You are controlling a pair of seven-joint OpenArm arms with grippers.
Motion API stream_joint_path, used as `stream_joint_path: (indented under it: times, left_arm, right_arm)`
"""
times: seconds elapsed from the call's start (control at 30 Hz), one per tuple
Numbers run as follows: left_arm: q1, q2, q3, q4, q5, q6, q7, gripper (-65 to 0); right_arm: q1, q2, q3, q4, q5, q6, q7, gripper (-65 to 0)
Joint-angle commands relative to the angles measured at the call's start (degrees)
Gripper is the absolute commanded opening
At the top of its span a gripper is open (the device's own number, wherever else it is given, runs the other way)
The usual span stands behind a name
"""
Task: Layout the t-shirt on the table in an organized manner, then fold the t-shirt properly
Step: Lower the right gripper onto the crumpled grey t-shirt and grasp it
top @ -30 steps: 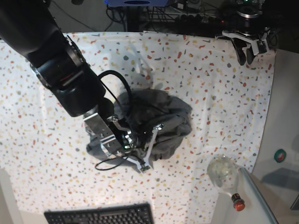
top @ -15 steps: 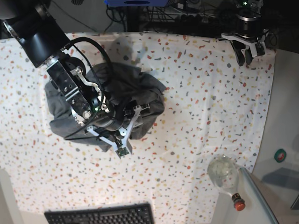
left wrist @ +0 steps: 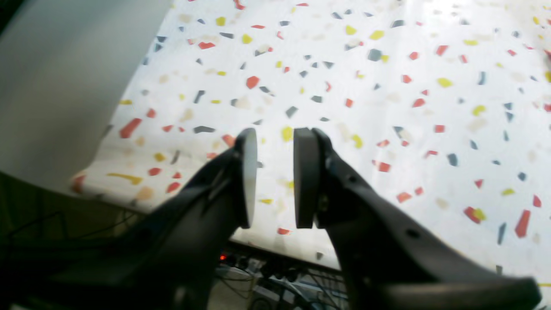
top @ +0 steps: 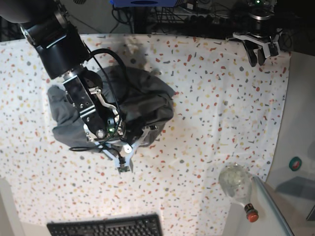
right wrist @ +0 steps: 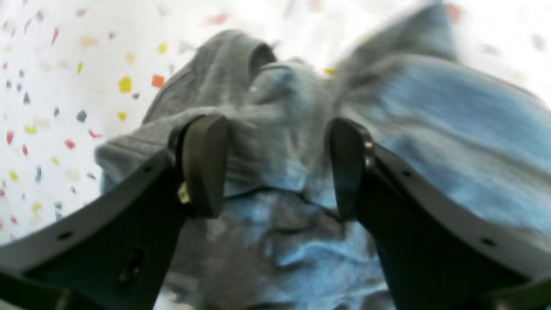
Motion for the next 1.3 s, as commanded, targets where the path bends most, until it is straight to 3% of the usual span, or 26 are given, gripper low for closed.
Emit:
stream_joint_path:
  times: [0.0, 0.13, 0.33, 0.67, 1.07, 1.13, 1.2, 1.23, 1.27]
  left_arm:
    - [0.44, -0.59, -0.32, 0.14, -0.05, 0.32, -1.19, -50.5]
    - [0.27, -0.59, -0.32, -0.74, -0.05, 0.32, -1.19, -50.5]
    - [0.27, -0.68, -0.32, -0.83, -0.05, 0.32, -1.19, -50.5]
    - [-0.52, -0.68, -0.32, -0.92, -0.05, 0.32, -1.19, -50.5]
    - [-0.52, -0.59, -0.23, -1.00, 0.03, 0.32, -1.19, -50.5]
    - [-0.35, -0.59, -0.23, -1.00, 0.03, 0.32, -1.19, -50.5]
    - [-0.26, -0.59, -0.23, -1.00, 0.03, 0.32, -1.19, -50.7]
    - [-0.26, -0.59, -0.23, -1.00, 0.03, 0.32, -1.19, -50.7]
    - [-0.26, -0.59, -0.23, -1.00, 0.03, 0.32, -1.19, -50.7]
  right_arm:
    - [1.44, -0.95, -0.01, 3.49, -1.37, -1.15, 0.75, -29.0]
    - [1.00, -0.95, 1.22, 4.54, -4.71, -3.87, -0.83, -29.0]
    - [1.17, -1.21, 4.56, -4.25, -4.71, -3.87, 2.59, -29.0]
    - [-0.50, -3.76, 4.03, -0.12, -4.62, -3.78, 1.45, -28.8]
    - [1.09, -5.34, 4.03, -7.33, -4.62, -3.69, 4.35, -29.7]
    - [0.91, -5.34, 4.03, -7.15, -4.62, -3.61, 4.62, -35.7]
    - [0.82, -5.34, 4.03, -6.54, -4.62, -3.61, 4.53, -52.2]
    - [0.74, -5.34, 4.03, -5.48, -4.62, -3.61, 4.53, -64.8]
    - [0.30, -5.34, 4.12, -4.34, -4.62, -3.61, 4.53, -65.0]
